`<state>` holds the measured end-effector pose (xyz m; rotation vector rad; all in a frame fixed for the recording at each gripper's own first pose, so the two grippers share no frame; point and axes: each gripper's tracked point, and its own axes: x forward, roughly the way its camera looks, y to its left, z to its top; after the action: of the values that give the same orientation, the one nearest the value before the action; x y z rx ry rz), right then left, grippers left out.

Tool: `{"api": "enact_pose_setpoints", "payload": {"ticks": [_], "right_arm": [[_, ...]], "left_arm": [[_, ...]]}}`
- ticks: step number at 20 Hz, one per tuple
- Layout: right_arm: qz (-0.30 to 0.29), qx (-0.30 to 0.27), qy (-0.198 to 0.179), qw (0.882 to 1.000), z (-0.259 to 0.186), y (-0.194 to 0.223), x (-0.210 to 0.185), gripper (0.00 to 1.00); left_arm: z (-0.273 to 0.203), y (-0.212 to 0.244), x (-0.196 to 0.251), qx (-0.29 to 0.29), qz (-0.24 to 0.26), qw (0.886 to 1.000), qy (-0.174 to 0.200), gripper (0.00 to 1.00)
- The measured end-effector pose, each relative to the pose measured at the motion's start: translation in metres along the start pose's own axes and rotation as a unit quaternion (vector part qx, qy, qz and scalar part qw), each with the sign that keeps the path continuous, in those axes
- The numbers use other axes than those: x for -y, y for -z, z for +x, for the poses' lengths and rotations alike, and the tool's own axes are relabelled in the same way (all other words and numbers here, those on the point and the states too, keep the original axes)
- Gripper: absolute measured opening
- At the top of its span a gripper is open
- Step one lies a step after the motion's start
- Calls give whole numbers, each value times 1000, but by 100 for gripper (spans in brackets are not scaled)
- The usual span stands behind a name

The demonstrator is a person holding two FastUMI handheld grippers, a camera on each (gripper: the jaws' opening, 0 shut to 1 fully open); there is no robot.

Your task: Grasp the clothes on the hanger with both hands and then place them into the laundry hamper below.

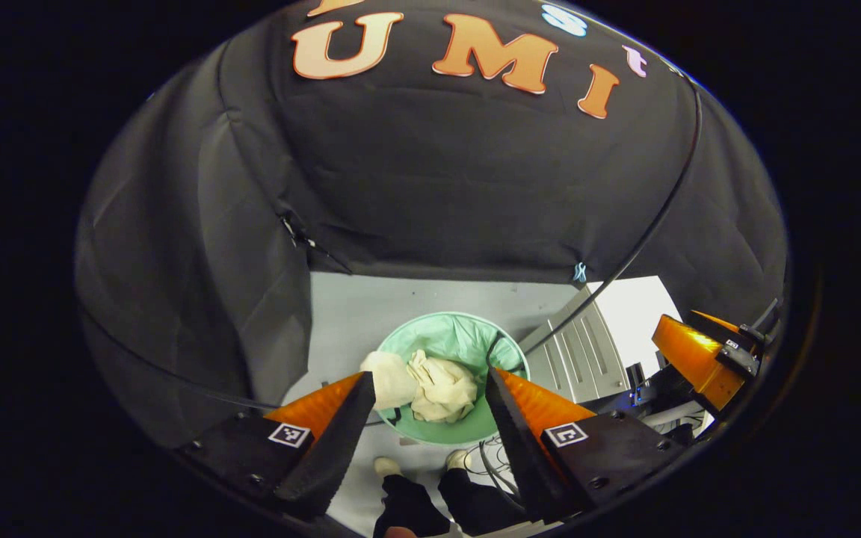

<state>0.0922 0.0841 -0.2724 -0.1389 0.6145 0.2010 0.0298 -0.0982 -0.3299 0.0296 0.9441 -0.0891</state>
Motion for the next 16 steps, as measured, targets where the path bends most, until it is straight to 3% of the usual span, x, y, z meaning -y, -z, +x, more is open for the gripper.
{"api": "enact_pose_setpoints", "payload": {"ticks": [9, 16], "right_arm": [[-5, 102, 13, 995, -65, -86, 36, 94], [1, 166, -2, 986, -103, -139, 41, 94]], "left_arm": [[-71, -70, -13, 103, -18, 994, -11, 98], [-138, -137, -19, 210, -16, 977, -42, 98]]}}
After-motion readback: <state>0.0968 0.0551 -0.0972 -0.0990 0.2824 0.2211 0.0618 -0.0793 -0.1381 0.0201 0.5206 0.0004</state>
